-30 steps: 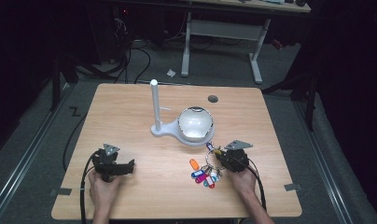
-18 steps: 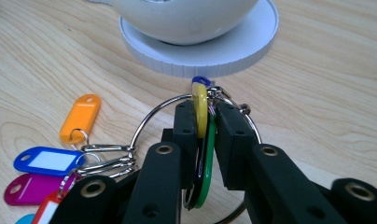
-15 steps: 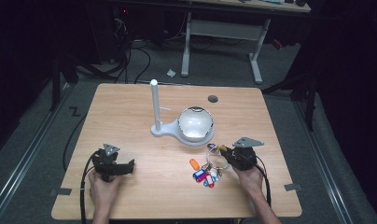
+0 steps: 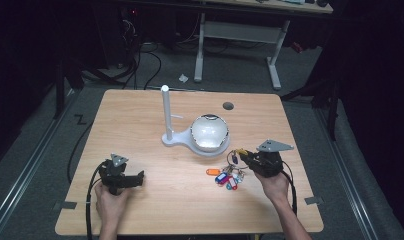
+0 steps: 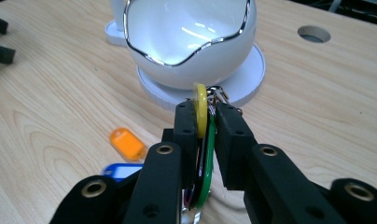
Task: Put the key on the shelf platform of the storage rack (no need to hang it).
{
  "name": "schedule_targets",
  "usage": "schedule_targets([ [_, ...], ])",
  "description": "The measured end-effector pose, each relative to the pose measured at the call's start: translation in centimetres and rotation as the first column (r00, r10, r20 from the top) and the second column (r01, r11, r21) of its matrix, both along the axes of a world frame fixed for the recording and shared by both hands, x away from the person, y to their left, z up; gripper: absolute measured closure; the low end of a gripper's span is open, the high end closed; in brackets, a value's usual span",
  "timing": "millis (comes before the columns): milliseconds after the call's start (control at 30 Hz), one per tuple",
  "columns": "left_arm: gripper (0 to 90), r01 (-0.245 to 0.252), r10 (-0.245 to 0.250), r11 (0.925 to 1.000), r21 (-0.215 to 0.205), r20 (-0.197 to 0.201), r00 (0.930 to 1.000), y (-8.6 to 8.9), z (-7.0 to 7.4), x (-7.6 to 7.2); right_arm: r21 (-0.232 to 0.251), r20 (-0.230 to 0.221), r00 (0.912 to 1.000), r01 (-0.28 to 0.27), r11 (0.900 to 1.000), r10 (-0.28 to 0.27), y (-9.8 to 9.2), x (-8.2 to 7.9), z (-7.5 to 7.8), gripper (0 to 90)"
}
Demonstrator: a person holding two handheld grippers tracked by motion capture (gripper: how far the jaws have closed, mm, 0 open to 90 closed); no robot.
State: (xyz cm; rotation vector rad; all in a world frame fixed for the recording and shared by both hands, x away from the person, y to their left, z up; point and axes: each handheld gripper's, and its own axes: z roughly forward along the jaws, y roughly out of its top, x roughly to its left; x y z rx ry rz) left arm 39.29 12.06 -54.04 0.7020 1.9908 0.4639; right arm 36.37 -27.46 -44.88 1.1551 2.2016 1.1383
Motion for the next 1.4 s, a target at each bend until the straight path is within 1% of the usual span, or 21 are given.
schedule_targets([
  [67, 0.7, 0.0, 0.0, 1.0, -0.001, 0.0, 1.0, 0.0, 0.0, 0.0, 0.0, 0.009, 0.9999, -0.005, 1.0, 0.005, -0.1, 0.0, 0.5, 79.9],
  [100, 0.7, 0.0, 0.0, 1.0, -0.001, 0.0, 1.0, 0.0, 0.0, 0.0, 0.0, 0.009, 0.9999, -0.005, 1.0, 0.005, -0.1, 0.0, 0.5, 79.9],
  [267, 0.7, 0.0, 0.0, 1.0, -0.001, 0.0, 1.0, 0.0, 0.0, 0.0, 0.009, 0.026, 0.9995, -0.016, 1.0, 0.016, -0.5, 0.1, 1.9, 79.9],
  [333, 0.7, -0.001, 0.001, 1.0, -0.002, -0.001, 1.0, 0.0, 0.0, 0.0, 0.008, 0.028, 0.9995, -0.017, 1.0, 0.017, -0.6, 0.0, 2.2, 79.9],
  [500, 0.7, 0.0, 0.0, 1.0, 0.0, 0.0, 1.0, 0.0, 0.0, 0.0, 0.014, 0.055, 0.998, -0.033, 0.999, 0.032, -0.8, -0.1, 3.6, 80.0],
  [533, 0.7, 0.0, 0.0, 1.0, 0.0, 0.0, 1.0, 0.0, 0.0, 0.0, 0.022, 0.058, 0.9977, -0.037, 0.999, 0.035, -0.8, -0.1, 4.0, 80.0],
  [600, 0.7, 0.0, 0.0, 1.0, -0.001, 0.0, 1.0, 0.0, 0.0, 0.0, 0.025, 0.061, 0.9974, -0.039, 0.999, 0.037, -0.9, -0.1, 4.3, 80.0],
  [633, 0.7, -0.004, 0.004, 1.0, -0.004, -0.002, 1.0, 0.0, 0.0, 0.0, 0.028, 0.07, 0.9966, -0.045, 0.999, 0.043, -0.9, 0.0, 4.8, 80.0],
  [700, 0.7, 0.0, 0.0, 1.0, 0.0, 0.0, 1.0, 0.0, 0.0, 0.0, 0.031, 0.074, 0.9963, -0.046, 0.998, 0.044, -1.0, 0.0, 5.1, 80.0],
  [833, 0.7, -0.001, 0.001, 1.0, -0.001, 0.0, 1.0, 0.0, 0.0, 0.0, 0.029, 0.104, 0.9929, -0.06, 0.998, 0.057, -0.9, 0.0, 6.6, 80.0],
  [967, 0.8, -0.005, 0.005, 1.0, -0.004, -0.002, 1.0, 0.0, 0.0, 0.0, 0.026, 0.125, 0.99, -0.07, 0.997, 0.066, -0.9, 0.1, 7.9, 80.0],
  [1033, 0.8, -0.005, 0.005, 1.0, -0.005, -0.002, 1.0, 0.0, 0.0, 0.0, 0.026, 0.129, 0.9893, -0.073, 0.997, 0.07, -0.8, 0.2, 8.2, 80.0],
  [1133, 0.8, -0.005, 0.005, 1.0, -0.004, -0.002, 1.0, 0.0, 0.0, 0.0, 0.022, 0.141, 0.9863, -0.089, 0.996, 0.085, -0.6, 0.3, 9.3, 80.0],
  [1167, 0.8, -0.005, 0.005, 1.0, -0.004, -0.002, 1.0, 0.0, 0.0, 0.0, 0.022, 0.141, 0.9863, -0.089, 0.996, 0.085, -0.6, 0.3, 9.3, 80.0],
  [1267, 0.8, -0.009, 0.009, 0.9999, -0.011, -0.006, 0.9999, -0.1, 0.1, 0.0, 0.017, 0.15, 0.9839, -0.1, 0.995, 0.096, -0.3, 0.5, 10.0, 80.0],
  [1300, 0.8, -0.004, 0.004, 1.0, -0.004, -0.002, 1.0, 0.0, 0.0, 0.0, 0.018, 0.153, 0.9827, -0.108, 0.994, 0.104, -0.2, 0.6, 10.4, 80.0],
  [1367, 0.8, -0.005, 0.005, 1.0, -0.004, -0.002, 1.0, 0.0, 0.0, 0.0, 0.02, 0.157, 0.9816, -0.114, 0.993, 0.109, -0.1, 0.6, 10.6, 80.0],
  [1400, 0.8, -0.005, 0.005, 1.0, -0.005, -0.002, 1.0, 0.0, 0.0, 0.0, 0.028, 0.159, 0.9802, -0.124, 0.992, 0.118, 0.1, 0.7, 11.1, 80.0],
])
